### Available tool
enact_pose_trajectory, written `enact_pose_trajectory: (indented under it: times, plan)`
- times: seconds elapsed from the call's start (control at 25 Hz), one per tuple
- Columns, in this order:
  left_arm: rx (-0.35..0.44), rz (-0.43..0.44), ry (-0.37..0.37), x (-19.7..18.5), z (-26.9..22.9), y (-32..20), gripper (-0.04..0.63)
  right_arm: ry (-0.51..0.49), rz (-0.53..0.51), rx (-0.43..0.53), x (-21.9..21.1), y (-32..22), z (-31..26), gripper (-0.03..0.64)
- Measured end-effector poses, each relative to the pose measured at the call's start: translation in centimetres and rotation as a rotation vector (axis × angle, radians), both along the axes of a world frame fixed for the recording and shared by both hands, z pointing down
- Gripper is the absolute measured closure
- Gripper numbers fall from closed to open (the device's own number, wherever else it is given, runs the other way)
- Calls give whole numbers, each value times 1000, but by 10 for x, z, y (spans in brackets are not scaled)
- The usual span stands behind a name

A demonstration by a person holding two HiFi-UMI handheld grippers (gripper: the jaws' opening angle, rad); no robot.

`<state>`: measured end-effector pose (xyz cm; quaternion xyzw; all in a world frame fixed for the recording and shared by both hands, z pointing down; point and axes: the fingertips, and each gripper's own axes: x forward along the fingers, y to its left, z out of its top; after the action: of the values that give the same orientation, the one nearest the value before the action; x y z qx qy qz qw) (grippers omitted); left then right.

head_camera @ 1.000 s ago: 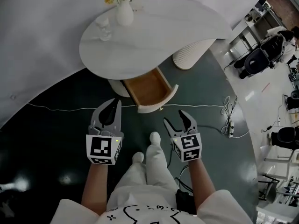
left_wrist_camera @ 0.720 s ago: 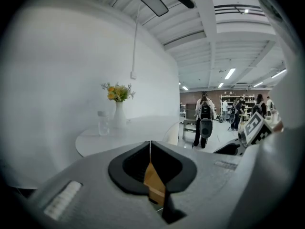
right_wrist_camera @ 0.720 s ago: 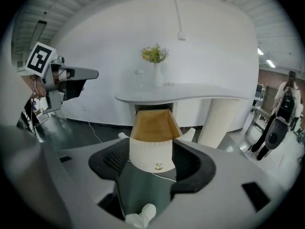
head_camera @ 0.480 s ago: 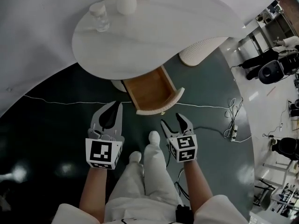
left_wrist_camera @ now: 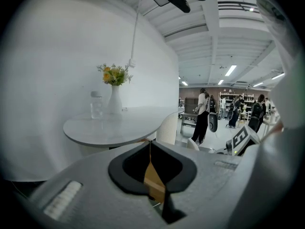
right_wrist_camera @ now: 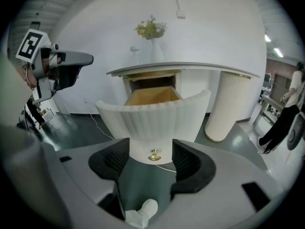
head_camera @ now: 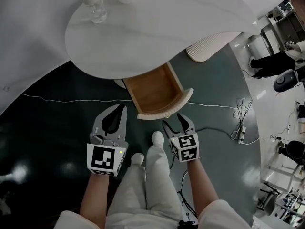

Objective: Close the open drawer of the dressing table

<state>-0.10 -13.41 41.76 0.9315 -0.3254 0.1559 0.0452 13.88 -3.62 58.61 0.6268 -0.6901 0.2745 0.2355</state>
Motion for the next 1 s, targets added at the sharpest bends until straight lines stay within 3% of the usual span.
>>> enact_pose_trajectory:
  times: [0.44,1.0]
  plan:
    - [-21,-49,-12,-1,38,-3,575,-2,-83,-18,-3,-8,42,341]
    - [-53,-98,-36,5,59,-4,575,-6,-40,19,0,-25,52,341]
